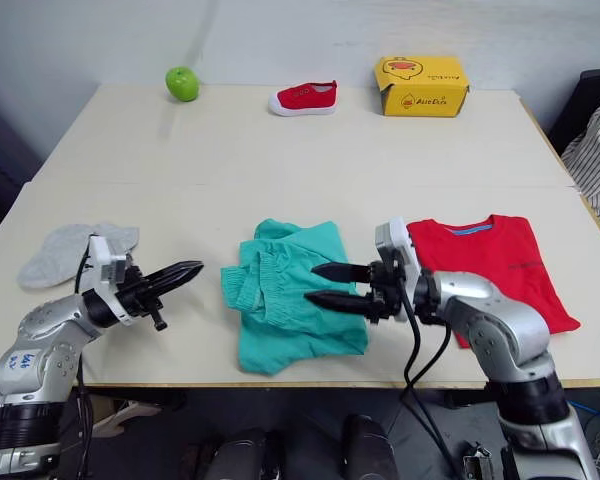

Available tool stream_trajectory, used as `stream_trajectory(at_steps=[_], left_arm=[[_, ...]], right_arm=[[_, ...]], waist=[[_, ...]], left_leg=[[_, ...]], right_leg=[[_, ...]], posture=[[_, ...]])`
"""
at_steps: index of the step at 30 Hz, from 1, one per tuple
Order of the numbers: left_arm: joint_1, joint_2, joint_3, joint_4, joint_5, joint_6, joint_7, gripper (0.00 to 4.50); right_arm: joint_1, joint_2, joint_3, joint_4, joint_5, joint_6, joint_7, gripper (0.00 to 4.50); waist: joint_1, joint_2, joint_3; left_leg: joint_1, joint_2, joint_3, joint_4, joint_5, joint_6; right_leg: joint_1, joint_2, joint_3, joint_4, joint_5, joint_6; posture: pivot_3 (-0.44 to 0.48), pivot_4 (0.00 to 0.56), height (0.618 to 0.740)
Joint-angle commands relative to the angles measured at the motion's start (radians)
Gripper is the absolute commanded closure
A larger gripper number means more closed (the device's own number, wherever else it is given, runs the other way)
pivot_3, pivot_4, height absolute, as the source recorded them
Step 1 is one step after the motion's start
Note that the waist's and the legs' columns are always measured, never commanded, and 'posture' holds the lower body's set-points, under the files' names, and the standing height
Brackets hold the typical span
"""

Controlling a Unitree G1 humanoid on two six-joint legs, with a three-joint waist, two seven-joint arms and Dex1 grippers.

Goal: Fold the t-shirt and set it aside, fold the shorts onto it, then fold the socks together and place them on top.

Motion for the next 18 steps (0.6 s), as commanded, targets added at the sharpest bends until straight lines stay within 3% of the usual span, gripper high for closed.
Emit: stream_trajectory(at_steps=[1,4,7,10,18], left_arm=[[-0.086,-0.064,-0.145,-0.067,0.028,-0.013,-0.021,4.50],[-0.130,-0.105,-0.260,-0.046,0.151,-0.083,0.001,4.50],[-0.159,-0.139,-0.346,0.026,0.270,-0.125,0.060,4.50],[-0.132,-0.150,-0.367,0.046,0.312,-0.089,0.117,4.50],[0.036,-0.091,-0.343,-0.041,0.324,-0.047,0.160,4.50]], right_arm=[[-0.110,0.077,0.078,0.250,-0.198,-0.272,0.064,3.33],[-0.206,0.154,0.106,0.449,-0.283,-0.386,0.087,4.46],[-0.303,0.234,0.142,0.673,-0.371,-0.496,0.108,4.49],[-0.381,0.306,0.155,0.869,-0.448,-0.620,0.100,4.49],[-0.565,0.391,-0.002,1.246,-0.508,-0.882,-0.165,4.49]], waist=[[0.000,0.000,0.000],[-0.002,0.000,0.000],[-0.007,0.000,0.000],[-0.012,0.000,0.001],[-0.028,0.001,0.001]], left_leg=[[0.000,-0.001,0.000,0.000,0.001,0.000],[0.000,-0.003,0.001,0.000,0.003,0.000],[-0.001,-0.004,0.004,0.000,0.004,-0.001],[0.000,-0.003,0.004,-0.001,0.005,-0.002],[0.001,0.000,0.003,0.000,0.007,-0.002]], right_leg=[[0.000,0.000,0.000,0.001,0.000,0.000],[0.000,0.000,0.001,0.004,0.001,0.002],[0.000,0.001,0.002,0.004,0.001,0.002],[0.000,0.003,0.001,0.003,0.001,0.002],[0.000,0.001,0.003,0.008,0.001,0.001]], posture=[[0.000,0.150,0.740],[0.000,0.150,0.740],[0.000,0.150,0.740],[0.000,0.150,0.740],[0.000,0.150,0.740]])
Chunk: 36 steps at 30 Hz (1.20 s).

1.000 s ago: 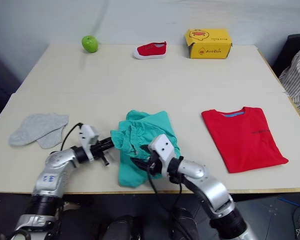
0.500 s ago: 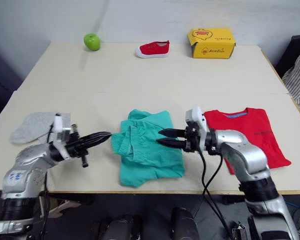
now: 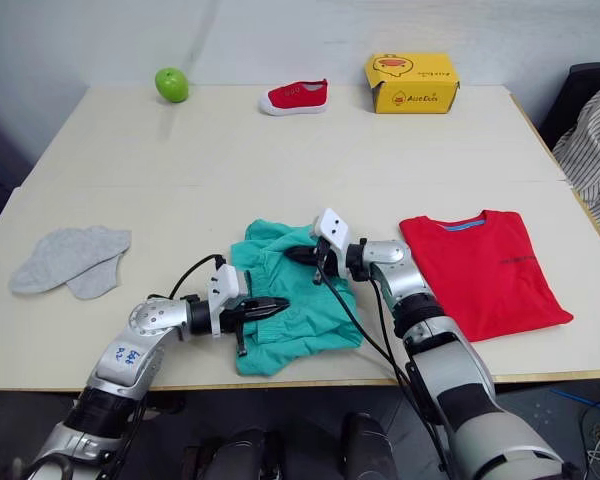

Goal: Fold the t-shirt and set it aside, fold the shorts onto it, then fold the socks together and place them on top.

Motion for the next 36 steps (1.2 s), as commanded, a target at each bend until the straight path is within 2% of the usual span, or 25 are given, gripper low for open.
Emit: stream_trajectory(at_steps=[1,5,7,9,13,18,22,26,30,33,36], left_arm=[[0.066,0.016,0.032,-0.026,-0.016,0.016,0.007,4.50],[0.019,-0.007,0.105,-0.068,-0.147,0.071,-0.019,4.50],[-0.040,-0.014,0.130,-0.044,-0.174,0.102,-0.011,4.50],[-0.091,-0.007,0.124,0.007,-0.145,0.110,0.001,4.50],[-0.155,-0.012,0.083,0.121,-0.075,0.082,0.008,4.50],[-0.191,-0.052,0.050,0.227,-0.004,0.053,0.052,4.50],[-0.189,-0.086,0.046,0.238,-0.009,0.047,0.049,4.50],[-0.168,-0.072,0.063,0.233,-0.019,-0.008,0.007,4.50],[-0.136,-0.059,0.103,0.202,-0.059,-0.079,-0.053,4.50],[-0.090,-0.043,0.133,0.158,-0.118,-0.128,-0.137,4.50],[-0.078,-0.026,0.127,0.162,-0.086,-0.158,-0.136,4.50]], right_arm=[[-0.055,-0.004,-0.078,0.063,-0.001,-0.082,-0.063,4.49],[-0.001,-0.040,-0.122,-0.046,0.056,-0.099,0.120,4.49],[0.068,-0.066,-0.138,-0.186,0.116,-0.034,0.211,4.49],[0.178,-0.100,-0.118,-0.382,0.160,0.072,0.283,4.49],[0.401,-0.146,-0.050,-0.708,0.178,0.227,0.304,4.49],[0.579,-0.175,0.029,-0.889,0.130,0.233,0.304,4.49],[0.698,-0.264,0.039,-1.077,0.176,0.306,0.336,4.49],[0.760,-0.436,-0.041,-1.256,0.324,0.627,0.315,4.49],[0.711,-0.511,-0.149,-1.264,0.476,0.885,0.240,3.59],[0.565,-0.573,-0.158,-1.131,0.543,1.233,0.165,2.46],[0.414,-0.544,-0.116,-0.969,0.537,1.414,0.109,1.45]], waist=[[-0.001,0.000,0.000],[0.000,0.000,0.000],[0.007,0.000,0.000],[0.019,0.000,0.000],[0.026,0.001,0.000],[0.024,0.000,0.000],[0.030,0.000,0.000],[0.036,0.000,0.000],[0.034,0.000,0.000],[0.024,0.000,0.000],[0.028,0.000,0.000]], left_leg=[[0.000,0.000,0.000,0.000,0.000,0.000],[0.000,0.001,-0.001,0.000,0.000,0.000],[-0.001,0.000,-0.002,0.000,0.000,0.000],[-0.001,0.000,-0.002,0.001,0.000,0.000],[-0.001,-0.001,-0.003,0.000,0.000,0.000],[-0.001,-0.001,-0.002,0.000,0.000,0.000],[0.000,-0.001,-0.003,0.000,0.000,0.000],[0.000,-0.001,-0.004,0.001,0.000,0.001],[0.000,0.000,-0.004,0.001,-0.001,0.001],[0.000,0.001,-0.004,0.001,-0.001,0.000],[0.000,0.001,-0.005,0.001,-0.001,0.000]], right_leg=[[0.000,0.000,0.000,0.000,0.000,0.000],[0.000,0.000,0.000,0.000,0.000,-0.001],[0.000,0.000,0.000,0.001,0.000,-0.001],[0.000,0.000,0.000,0.001,0.000,-0.001],[0.001,0.000,-0.001,0.000,0.000,-0.001],[0.000,0.000,-0.001,0.000,0.000,0.000],[0.001,-0.001,-0.001,0.001,0.000,-0.001],[0.001,-0.001,-0.001,0.000,0.000,0.000],[0.001,-0.002,-0.002,-0.005,0.000,-0.001],[0.000,-0.002,-0.003,-0.005,-0.001,-0.002],[0.000,-0.003,-0.003,-0.005,-0.001,-0.003]], posture=[[0.000,0.150,0.740],[0.000,0.150,0.740],[0.000,0.150,0.740],[0.000,0.150,0.740],[0.000,0.150,0.740],[0.000,0.150,0.740],[0.000,0.150,0.740],[0.000,0.150,0.740],[0.000,0.150,0.740],[0.000,0.150,0.740],[0.000,0.150,0.740]])
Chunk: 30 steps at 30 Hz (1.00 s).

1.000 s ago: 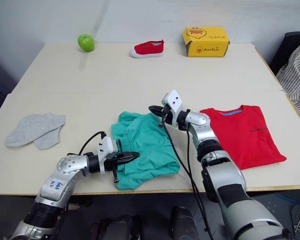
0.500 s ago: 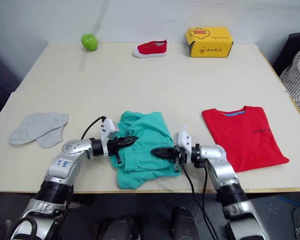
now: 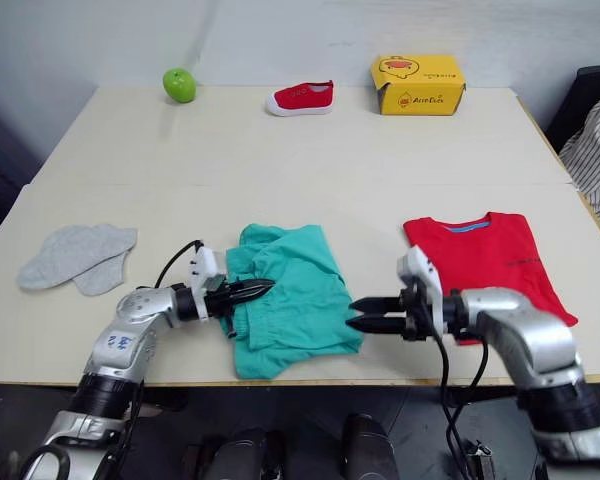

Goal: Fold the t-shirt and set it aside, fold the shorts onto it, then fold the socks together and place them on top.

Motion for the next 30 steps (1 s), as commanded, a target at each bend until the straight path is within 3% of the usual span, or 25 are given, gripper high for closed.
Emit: stream_trajectory(at_steps=[1,4,6,9,12,18,23,24,27,30], left_arm=[[0.012,0.020,0.007,-0.024,0.016,-0.053,-0.008,4.50],[0.023,0.015,0.001,-0.002,0.046,-0.090,0.015,4.50],[0.029,0.006,-0.008,0.014,0.063,-0.113,0.026,4.50],[0.035,-0.005,-0.010,0.036,0.076,-0.138,0.038,4.50],[0.042,-0.009,-0.017,0.058,0.087,-0.164,0.037,4.50],[0.052,-0.019,-0.018,0.083,0.071,-0.210,0.016,4.50],[0.070,-0.013,-0.005,0.049,0.015,-0.190,-0.025,4.50],[0.079,-0.012,0.007,0.027,-0.018,-0.158,-0.032,4.50],[0.101,0.007,0.025,-0.070,-0.103,-0.059,-0.057,3.94],[0.131,0.040,0.040,-0.223,-0.170,0.026,-0.058,2.94]], right_arm=[[-0.128,0.047,0.027,0.152,0.009,0.184,-0.059,1.04],[-0.222,0.114,0.101,0.276,-0.044,0.236,-0.089,0.03],[-0.248,0.157,0.160,0.310,-0.089,0.188,-0.082,0.01],[-0.303,0.245,0.167,0.339,-0.057,0.267,-0.078,0.01],[-0.323,0.295,0.199,0.341,-0.085,0.273,-0.091,0.61],[-0.358,0.400,0.109,0.380,-0.077,0.293,-0.174,2.77],[-0.328,0.324,0.116,0.249,-0.041,0.304,-0.108,4.47],[-0.325,0.293,0.125,0.217,-0.025,0.322,-0.083,4.47],[-0.323,0.195,0.125,0.129,0.016,0.358,-0.028,4.50],[-0.330,0.033,0.082,0.039,0.071,0.379,0.058,4.50]], waist=[[0.000,0.000,0.000],[0.000,0.000,0.000],[-0.001,0.000,0.000],[-0.007,-0.002,-0.001],[-0.007,-0.001,-0.001],[-0.004,-0.001,-0.001],[-0.004,-0.001,-0.001],[-0.002,-0.001,-0.001],[-0.001,-0.001,-0.001],[0.000,-0.001,0.000]], left_leg=[[0.000,0.000,0.000,0.000,0.000,0.000],[-0.001,0.000,0.000,0.000,0.000,0.000],[-0.002,-0.001,0.001,-0.001,0.000,0.000],[-0.001,-0.001,0.003,0.000,0.000,0.000],[-0.001,0.000,0.003,0.000,0.000,0.000],[-0.001,0.000,0.003,0.000,0.000,0.000],[-0.001,-0.001,0.003,0.000,0.000,0.000],[-0.002,-0.001,0.003,0.000,0.000,0.000],[-0.005,-0.001,0.003,0.000,-0.001,0.001],[-0.006,-0.001,0.002,0.000,-0.001,0.001]], right_leg=[[0.000,0.000,0.000,0.000,0.000,0.000],[-0.001,0.000,-0.001,0.000,0.000,-0.001],[-0.001,0.001,-0.001,0.002,0.000,0.000],[-0.001,0.001,-0.001,0.004,0.001,0.001],[-0.001,0.002,0.000,0.006,0.000,0.001],[-0.002,0.002,0.000,0.007,0.000,0.000],[-0.002,0.002,0.000,0.007,0.000,0.000],[-0.003,0.001,0.000,0.007,0.000,0.000],[-0.005,0.001,0.000,0.006,0.000,0.000],[-0.006,0.001,0.000,0.005,0.000,0.000]], posture=[[0.000,0.150,0.740],[0.000,0.150,0.740],[0.000,0.150,0.740],[0.000,0.150,0.740],[0.000,0.150,0.740],[0.000,0.150,0.740],[0.000,0.150,0.740],[0.000,0.150,0.740],[0.000,0.150,0.740],[0.000,0.150,0.740]])
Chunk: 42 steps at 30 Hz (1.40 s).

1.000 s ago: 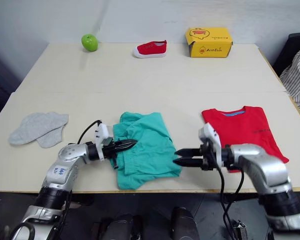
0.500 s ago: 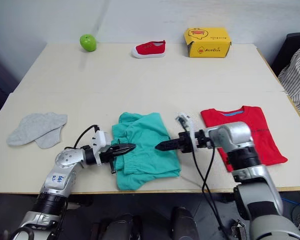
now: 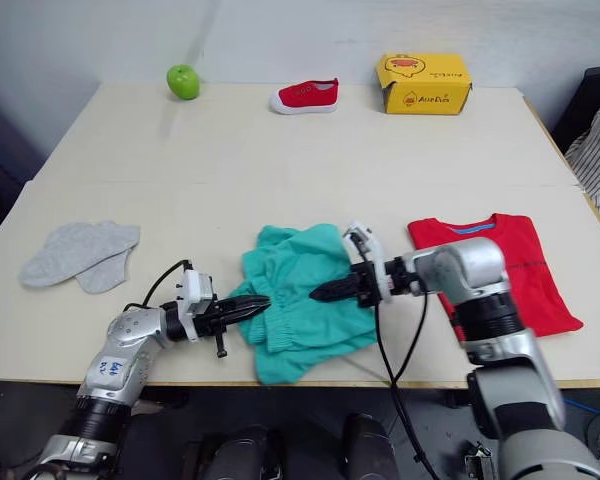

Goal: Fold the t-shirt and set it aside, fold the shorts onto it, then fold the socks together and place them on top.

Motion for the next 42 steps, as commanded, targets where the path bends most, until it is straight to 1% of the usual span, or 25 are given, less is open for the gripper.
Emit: stream_trajectory(at_steps=[1,4,7,9,11,13,15,17,19,20,23,25,26,29,31,32,33,34,35,37,39,41,42], left_arm=[[0.027,0.037,0.039,-0.200,-0.109,0.098,0.001,2.65],[0.057,0.057,0.062,-0.289,-0.162,0.172,0.023,1.62],[0.086,0.080,0.076,-0.331,-0.174,0.200,0.026,0.69],[0.102,0.088,0.088,-0.339,-0.177,0.203,0.026,0.02],[0.107,0.089,0.094,-0.331,-0.174,0.198,0.021,0.02],[0.100,0.089,0.090,-0.322,-0.173,0.197,0.015,0.02],[0.097,0.091,0.086,-0.319,-0.172,0.196,0.009,0.02],[0.096,0.096,0.086,-0.317,-0.170,0.195,0.004,0.02],[0.091,0.102,0.091,-0.316,-0.171,0.199,0.002,0.02],[0.087,0.110,0.095,-0.317,-0.170,0.202,0.003,0.02],[0.080,0.132,0.105,-0.327,-0.174,0.217,0.007,0.02],[0.081,0.142,0.109,-0.334,-0.179,0.226,0.006,0.02],[0.082,0.147,0.108,-0.338,-0.179,0.229,0.005,0.02],[0.085,0.157,0.106,-0.348,-0.181,0.236,0.005,0.02],[0.084,0.158,0.106,-0.358,-0.185,0.246,0.010,0.00],[0.084,0.160,0.108,-0.363,-0.187,0.251,0.012,0.00],[0.087,0.162,0.109,-0.366,-0.187,0.253,0.013,0.00],[0.091,0.164,0.112,-0.369,-0.187,0.254,0.014,0.00],[0.094,0.165,0.116,-0.371,-0.185,0.256,0.018,0.00],[0.103,0.160,0.131,-0.373,-0.194,0.262,0.031,0.00],[0.112,0.158,0.142,-0.369,-0.199,0.263,0.035,0.00],[0.117,0.160,0.144,-0.354,-0.187,0.250,0.027,0.00],[0.118,0.160,0.150,-0.348,-0.181,0.249,0.036,0.00]], right_arm=[[-0.011,-0.188,-0.056,-0.115,0.068,0.008,0.121,4.50],[-0.005,-0.408,-0.044,-0.110,0.046,-0.037,0.225,4.50],[0.007,-0.625,-0.016,-0.038,-0.018,-0.127,0.346,4.50],[0.008,-0.718,0.005,0.028,-0.080,-0.212,0.410,4.50],[-0.012,-0.760,0.013,0.141,-0.147,-0.308,0.457,4.50],[-0.036,-0.745,0.017,0.319,-0.230,-0.462,0.485,4.50],[-0.057,-0.715,0.031,0.447,-0.295,-0.577,0.506,4.50],[-0.070,-0.680,0.042,0.539,-0.347,-0.681,0.513,4.50],[-0.088,-0.623,0.042,0.650,-0.408,-0.808,0.488,4.50],[-0.102,-0.584,0.049,0.733,-0.450,-0.884,0.459,4.50],[-0.128,-0.502,0.070,0.910,-0.551,-1.044,0.402,4.50],[-0.151,-0.460,0.066,0.988,-0.602,-1.115,0.350,4.50],[-0.163,-0.444,0.074,1.015,-0.628,-1.126,0.360,4.50],[-0.207,-0.409,0.065,1.082,-0.671,-1.085,0.362,4.50],[-0.209,-0.405,0.047,1.104,-0.694,-1.160,0.324,3.93],[-0.210,-0.411,0.039,1.110,-0.705,-1.200,0.304,3.80],[-0.216,-0.425,0.029,1.114,-0.710,-1.216,0.299,3.48],[-0.225,-0.440,0.017,1.119,-0.714,-1.223,0.285,3.07],[-0.227,-0.456,0.001,1.120,-0.715,-1.252,0.263,2.80],[-0.208,-0.503,-0.012,1.107,-0.736,-1.362,0.238,2.02],[-0.201,-0.539,-0.026,1.105,-0.745,-1.437,0.239,1.37],[-0.211,-0.560,-0.049,1.107,-0.742,-1.455,0.232,0.66],[-0.227,-0.581,-0.083,1.102,-0.719,-1.489,0.238,0.32]], waist=[[0.003,0.000,0.000],[0.005,0.001,0.001],[0.002,0.001,0.001],[0.002,0.001,0.001],[-0.001,0.001,0.001],[-0.004,0.001,0.001],[-0.003,0.001,0.001],[-0.003,0.001,0.001],[-0.004,0.001,0.001],[-0.004,0.001,0.001],[-0.003,0.001,0.002],[-0.003,0.002,0.002],[-0.003,0.003,0.002],[-0.003,0.004,0.003],[-0.003,0.004,0.003],[-0.003,0.004,0.003],[-0.004,0.004,0.003],[-0.003,0.004,0.003],[-0.003,0.004,0.003],[-0.001,0.006,0.004],[0.001,0.010,0.006],[-0.001,0.011,0.007],[-0.002,0.011,0.007]], left_leg=[[0.000,0.000,0.000,0.000,0.000,0.000],[-0.001,0.000,0.000,0.000,0.000,0.001],[-0.001,-0.001,0.000,-0.001,-0.001,0.001],[-0.001,0.000,0.001,-0.001,-0.001,0.001],[-0.001,0.000,0.002,-0.001,-0.001,0.000],[0.001,0.000,0.005,-0.001,-0.001,0.000],[0.001,0.000,0.006,-0.001,-0.001,0.000],[0.001,0.000,0.007,-0.001,-0.001,0.000],[0.001,0.000,0.010,-0.001,-0.001,-0.001],[0.001,0.000,0.010,-0.001,0.000,-0.002],[0.002,-0.001,0.012,0.000,0.000,-0.002],[0.002,-0.001,0.012,0.000,0.000,-0.002],[0.001,0.000,0.012,0.000,0.000,-0.002],[0.002,0.000,0.012,0.000,0.001,-0.001],[0.002,0.000,0.012,0.001,0.001,-0.001],[0.002,0.000,0.012,0.001,0.001,-0.001],[0.002,0.000,0.012,0.001,0.001,-0.001],[0.003,0.000,0.013,0.001,0.001,-0.001],[0.003,0.000,0.013,0.001,0.001,-0.001],[0.003,-0.001,0.013,0.001,0.001,-0.001],[0.002,-0.001,0.013,0.001,0.001,-0.001],[0.003,-0.001,0.013,0.001,0.001,-0.001],[0.003,-0.001,0.013,0.001,0.001,-0.001]], right_leg=[[-0.001,0.000,0.000,0.000,0.000,0.000],[-0.001,0.000,0.000,-0.002,0.000,0.000],[-0.001,0.000,0.000,-0.007,0.000,0.001],[-0.001,0.000,0.001,-0.008,0.000,0.001],[-0.002,0.000,0.002,-0.008,0.000,0.001],[-0.002,0.001,0.003,-0.007,0.001,0.001],[-0.002,0.000,0.004,-0.007,0.001,0.001],[-0.004,0.001,0.005,-0.006,0.001,0.001],[-0.005,0.001,0.006,-0.004,0.001,0.001],[-0.005,0.002,0.007,-0.005,0.001,0.001],[-0.006,0.002,0.007,-0.004,0.001,0.001],[-0.006,0.002,0.008,-0.004,0.001,0.001],[-0.006,0.002,0.008,-0.003,0.001,0.001],[-0.006,0.002,0.010,-0.002,0.001,0.001],[-0.006,0.002,0.010,-0.001,0.001,0.001],[-0.006,0.002,0.010,-0.001,0.001,0.001],[-0.006,0.002,0.010,-0.001,0.001,0.001],[-0.006,0.002,0.011,-0.001,0.001,0.001],[-0.006,0.002,0.011,-0.001,0.001,0.001],[-0.006,0.001,0.011,0.000,0.001,0.001],[-0.006,0.001,0.012,0.000,0.001,0.002],[-0.006,0.001,0.012,0.000,0.001,0.002],[-0.006,0.001,0.012,0.000,0.001,0.002]], posture=[[0.000,0.150,0.740],[0.000,0.150,0.740],[0.000,0.150,0.740],[0.000,0.150,0.740],[0.000,0.150,0.740],[0.000,0.150,0.740],[0.000,0.150,0.740],[0.000,0.150,0.740],[0.000,0.150,0.740],[0.000,0.150,0.740],[0.000,0.150,0.740],[0.000,0.150,0.740],[0.000,0.150,0.740],[0.000,0.150,0.740],[0.000,0.150,0.740],[0.000,0.150,0.740],[0.000,0.150,0.740],[0.000,0.150,0.740],[0.000,0.150,0.740],[0.000,0.150,0.740],[0.000,0.150,0.740],[0.000,0.150,0.740],[0.000,0.150,0.740]])
